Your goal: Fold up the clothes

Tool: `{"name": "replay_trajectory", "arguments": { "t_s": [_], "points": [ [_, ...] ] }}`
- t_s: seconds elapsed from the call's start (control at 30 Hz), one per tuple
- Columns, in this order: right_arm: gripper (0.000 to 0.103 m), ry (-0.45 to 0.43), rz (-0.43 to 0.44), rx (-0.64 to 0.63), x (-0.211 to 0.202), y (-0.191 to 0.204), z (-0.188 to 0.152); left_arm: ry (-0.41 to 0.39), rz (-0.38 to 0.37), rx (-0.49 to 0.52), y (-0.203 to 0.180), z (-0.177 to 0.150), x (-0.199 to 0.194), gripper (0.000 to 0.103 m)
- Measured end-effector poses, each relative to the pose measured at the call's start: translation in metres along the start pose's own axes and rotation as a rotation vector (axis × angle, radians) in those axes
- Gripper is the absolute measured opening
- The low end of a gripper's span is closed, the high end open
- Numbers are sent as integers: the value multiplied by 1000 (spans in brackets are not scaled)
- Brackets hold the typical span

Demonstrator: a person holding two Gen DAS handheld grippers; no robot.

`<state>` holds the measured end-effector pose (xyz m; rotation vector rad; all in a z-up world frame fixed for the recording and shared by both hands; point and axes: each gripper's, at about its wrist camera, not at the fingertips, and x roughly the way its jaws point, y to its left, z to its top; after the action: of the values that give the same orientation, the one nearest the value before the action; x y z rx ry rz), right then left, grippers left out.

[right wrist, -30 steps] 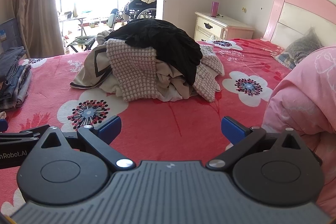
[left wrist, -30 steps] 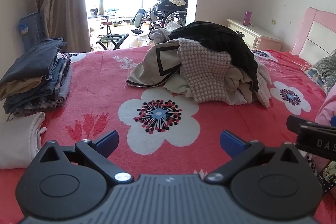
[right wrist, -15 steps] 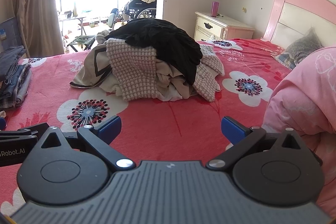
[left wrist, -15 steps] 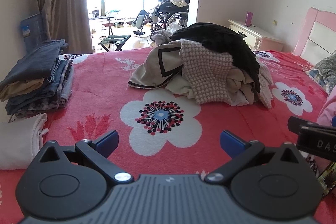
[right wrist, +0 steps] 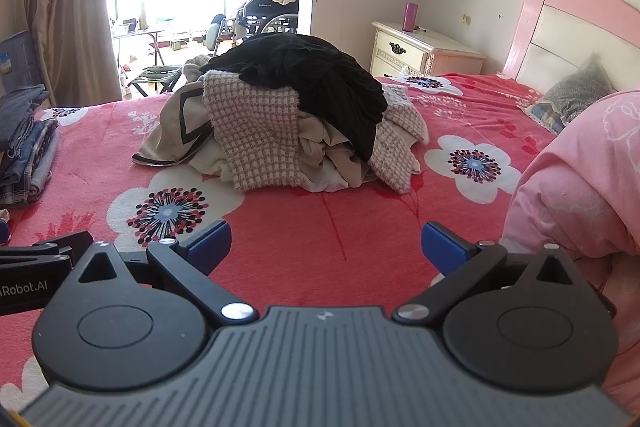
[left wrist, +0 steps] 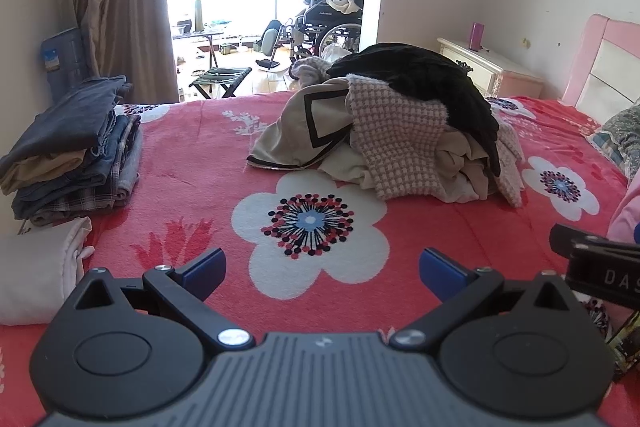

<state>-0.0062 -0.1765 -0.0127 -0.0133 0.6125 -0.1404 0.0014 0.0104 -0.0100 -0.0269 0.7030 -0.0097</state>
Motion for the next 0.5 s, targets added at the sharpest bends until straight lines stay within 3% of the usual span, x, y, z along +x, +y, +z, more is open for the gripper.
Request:
{"name": "replay_trajectory", "arguments": {
  "t_s": [0.27,0.5],
  "points": [
    [102,-9,-1,-9,5,2,0,-39,-3,14,-4,4,9,103],
    [102,-91,21,-61,22,-7,10,-142,-34,33,-14,36,48,103]
  ]
}}
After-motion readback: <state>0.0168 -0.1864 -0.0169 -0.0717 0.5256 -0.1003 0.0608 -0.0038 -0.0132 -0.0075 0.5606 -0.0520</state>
